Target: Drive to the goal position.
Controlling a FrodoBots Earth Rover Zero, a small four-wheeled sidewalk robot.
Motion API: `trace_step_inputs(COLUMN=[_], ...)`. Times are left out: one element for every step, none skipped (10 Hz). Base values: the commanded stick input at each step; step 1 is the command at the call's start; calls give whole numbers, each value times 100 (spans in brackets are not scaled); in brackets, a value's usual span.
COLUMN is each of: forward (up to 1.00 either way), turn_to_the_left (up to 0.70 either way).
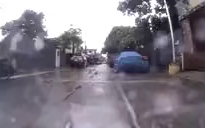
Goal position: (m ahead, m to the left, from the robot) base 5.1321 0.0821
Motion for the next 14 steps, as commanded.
trace_step_inputs(forward=[100,100,100,100,100,100,100,100,100,100,100,100,100,100], turn_to_the_left=[0,0,0,0,0,0,0,0,0,0,0,0,0,0])
